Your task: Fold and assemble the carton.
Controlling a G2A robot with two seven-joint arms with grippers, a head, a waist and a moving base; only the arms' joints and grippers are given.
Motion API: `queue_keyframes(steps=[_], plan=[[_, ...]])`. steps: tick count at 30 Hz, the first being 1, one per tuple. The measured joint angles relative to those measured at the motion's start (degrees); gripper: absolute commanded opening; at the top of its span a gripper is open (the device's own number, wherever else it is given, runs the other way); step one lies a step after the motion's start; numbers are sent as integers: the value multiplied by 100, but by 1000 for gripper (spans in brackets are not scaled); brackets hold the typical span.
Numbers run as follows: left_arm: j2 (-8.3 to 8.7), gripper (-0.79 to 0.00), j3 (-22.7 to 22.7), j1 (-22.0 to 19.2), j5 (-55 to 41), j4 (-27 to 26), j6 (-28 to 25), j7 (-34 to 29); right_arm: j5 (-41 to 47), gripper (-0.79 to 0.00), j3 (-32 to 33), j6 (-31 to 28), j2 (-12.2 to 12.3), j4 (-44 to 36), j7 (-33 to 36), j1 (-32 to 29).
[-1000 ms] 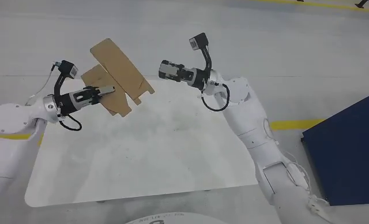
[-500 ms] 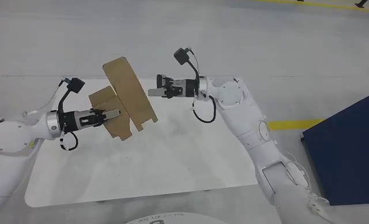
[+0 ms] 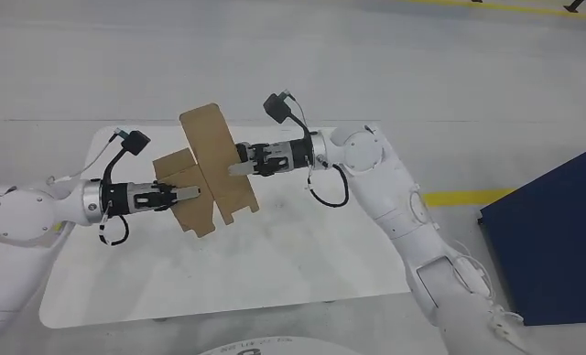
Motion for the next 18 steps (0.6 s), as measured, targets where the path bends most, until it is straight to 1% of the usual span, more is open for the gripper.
queue_keyframes(steps=[9, 18], plan=[[-25, -785, 180, -140, -118, 119, -71, -167, 268, -459, -11, -16, 29, 29, 146, 35], [-19, -785, 268, -109, 5, 29, -193, -263, 379, -483, -39, 3, 49, 60, 209, 83]])
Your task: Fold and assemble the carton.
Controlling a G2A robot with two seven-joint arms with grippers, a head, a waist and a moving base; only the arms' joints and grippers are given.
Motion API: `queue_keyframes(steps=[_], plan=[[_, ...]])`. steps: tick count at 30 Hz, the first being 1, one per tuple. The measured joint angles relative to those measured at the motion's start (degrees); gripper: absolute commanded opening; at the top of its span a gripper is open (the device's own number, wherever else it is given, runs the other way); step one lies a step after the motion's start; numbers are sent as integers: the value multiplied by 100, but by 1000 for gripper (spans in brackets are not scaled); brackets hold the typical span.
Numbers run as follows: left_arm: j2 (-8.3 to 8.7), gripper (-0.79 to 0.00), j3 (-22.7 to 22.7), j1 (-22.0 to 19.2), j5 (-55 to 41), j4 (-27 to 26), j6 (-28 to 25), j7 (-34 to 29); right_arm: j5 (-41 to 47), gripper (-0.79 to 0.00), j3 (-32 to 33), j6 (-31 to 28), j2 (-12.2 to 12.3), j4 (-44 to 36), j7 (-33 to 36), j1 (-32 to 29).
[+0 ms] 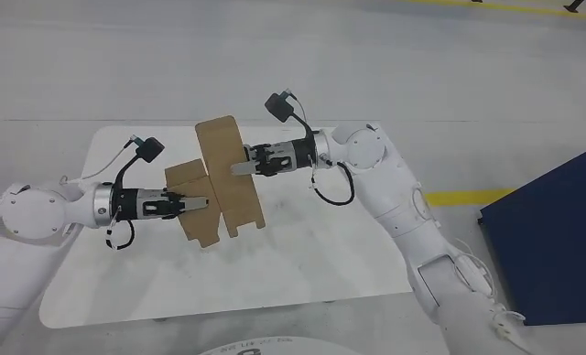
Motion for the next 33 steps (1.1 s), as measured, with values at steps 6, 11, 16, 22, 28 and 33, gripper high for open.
queue_keyframes(steps=[6, 11, 16, 22, 28, 33], plan=[[18, -785, -2, 51, 67, -114, -39, -38, 31, -591, -27, 4, 9, 17, -5, 21], [31, -773, -5, 88, 124, -175, -47, -33, 69, -785, -41, -8, 20, 32, 39, 41], [44, 0, 25, 94, 117, -207, -31, -139, 107, -785, -56, -1, 35, 37, 99, 58], [74, 0, -186, 113, -391, -29, -136, -139, 140, -785, -80, 21, 58, 28, 121, 72], [150, 0, -815, 195, -670, 264, -48, 347, 168, -785, -103, 45, 87, 9, 145, 79], [218, 0, -1238, 409, 534, -174, 21, 1063, 114, -785, -188, 95, 106, -23, 195, 93]])
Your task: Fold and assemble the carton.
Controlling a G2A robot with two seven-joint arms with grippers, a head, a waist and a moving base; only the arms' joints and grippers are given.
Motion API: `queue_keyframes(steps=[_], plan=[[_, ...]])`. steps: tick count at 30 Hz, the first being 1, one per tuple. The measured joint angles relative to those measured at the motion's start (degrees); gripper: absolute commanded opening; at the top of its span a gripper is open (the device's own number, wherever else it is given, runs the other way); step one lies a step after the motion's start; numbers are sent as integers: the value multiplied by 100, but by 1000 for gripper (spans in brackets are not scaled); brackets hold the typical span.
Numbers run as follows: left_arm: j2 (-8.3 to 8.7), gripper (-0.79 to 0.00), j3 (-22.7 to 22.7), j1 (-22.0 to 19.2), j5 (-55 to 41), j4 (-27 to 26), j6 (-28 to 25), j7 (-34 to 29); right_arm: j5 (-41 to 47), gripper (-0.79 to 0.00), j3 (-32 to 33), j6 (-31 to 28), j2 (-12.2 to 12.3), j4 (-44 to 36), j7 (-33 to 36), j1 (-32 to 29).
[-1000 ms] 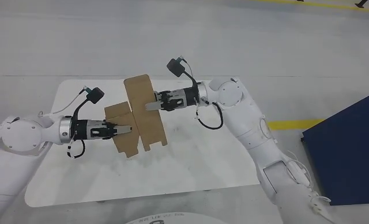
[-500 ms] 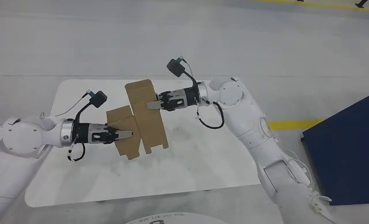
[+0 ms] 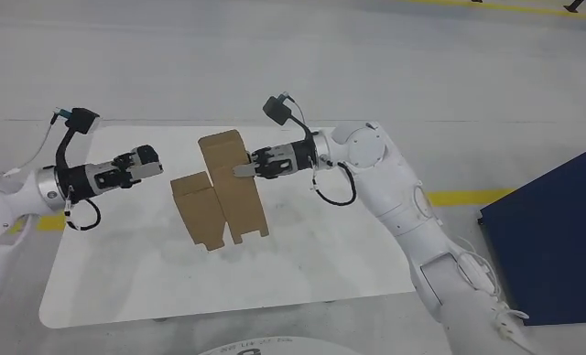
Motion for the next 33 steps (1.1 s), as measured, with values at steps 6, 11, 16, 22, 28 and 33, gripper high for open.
queue_keyframes(steps=[6, 11, 16, 22, 28, 33], plan=[[25, 0, 70, -63, -400, -409, 51, -621, 247, -785, -149, 309, 12, 8, 309, 111], [7, 0, 296, -421, -608, -421, 161, -1003, 306, -785, -240, 426, 49, -5, 427, 180], [-41, 0, 686, -765, -227, -402, 452, -1053, 421, -785, -363, 550, 85, -33, 551, 233], [-114, 0, 1156, -1094, 137, -325, 649, -1017, 565, -785, -476, 646, 149, -102, 646, 290], [-168, -206, 1405, -1282, 142, -259, 676, -929, 518, -785, -643, 629, 196, -108, 630, 347], [-194, -419, 1502, -1370, 108, -156, 654, -870, 479, -785, -789, 612, 205, -69, 612, 428]])
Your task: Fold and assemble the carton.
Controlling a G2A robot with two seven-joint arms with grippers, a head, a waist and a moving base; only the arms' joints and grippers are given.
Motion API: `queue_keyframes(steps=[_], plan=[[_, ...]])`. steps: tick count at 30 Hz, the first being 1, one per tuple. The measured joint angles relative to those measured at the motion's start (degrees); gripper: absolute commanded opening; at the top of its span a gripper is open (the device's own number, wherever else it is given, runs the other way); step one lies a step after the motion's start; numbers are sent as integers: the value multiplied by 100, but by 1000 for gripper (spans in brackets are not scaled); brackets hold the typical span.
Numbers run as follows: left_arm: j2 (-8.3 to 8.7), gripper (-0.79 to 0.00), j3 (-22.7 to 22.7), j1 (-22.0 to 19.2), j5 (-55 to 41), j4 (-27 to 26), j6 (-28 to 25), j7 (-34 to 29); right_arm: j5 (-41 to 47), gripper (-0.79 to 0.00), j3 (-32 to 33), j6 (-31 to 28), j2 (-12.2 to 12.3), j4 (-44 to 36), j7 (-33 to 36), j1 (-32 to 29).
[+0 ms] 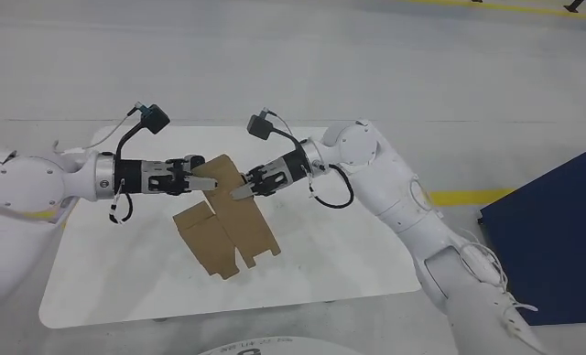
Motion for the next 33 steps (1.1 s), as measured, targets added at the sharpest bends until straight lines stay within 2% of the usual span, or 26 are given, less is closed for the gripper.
queue_keyframes(steps=[6, 10, 12, 13, 14, 15, 17, 26, 33], plan=[[-23, -496, 118, -41, 45, 61, -21, 32, 38, -785, -120, -30, 11, 57, -30, 85], [-33, -600, 170, -58, 64, 44, -3, 51, 78, -785, -170, -41, 25, 84, -42, 128], [-36, -711, 190, -66, 85, 25, 8, 57, 93, -785, -190, -47, 32, 89, -47, 143], [-38, -785, 202, -69, 100, 13, 17, 61, 109, -523, -201, -53, 37, 95, -53, 151], [-39, -785, 210, -72, 111, 5, 23, 62, 129, -339, -206, -57, 41, 103, -56, 156], [-40, -785, 215, -75, 120, -1, 25, 64, 151, -265, -209, -60, 45, 113, -60, 163], [-41, -785, 218, -80, 140, 0, 36, 73, 192, 0, -216, -61, 52, 135, -62, 180], [5, -785, -88, -13, 238, 18, 115, 359, 399, 0, -119, -122, 107, 235, -122, 217], [78, -785, -370, 273, 965, -356, 393, 728, 264, 0, -40, -293, 126, 261, -294, 144]])
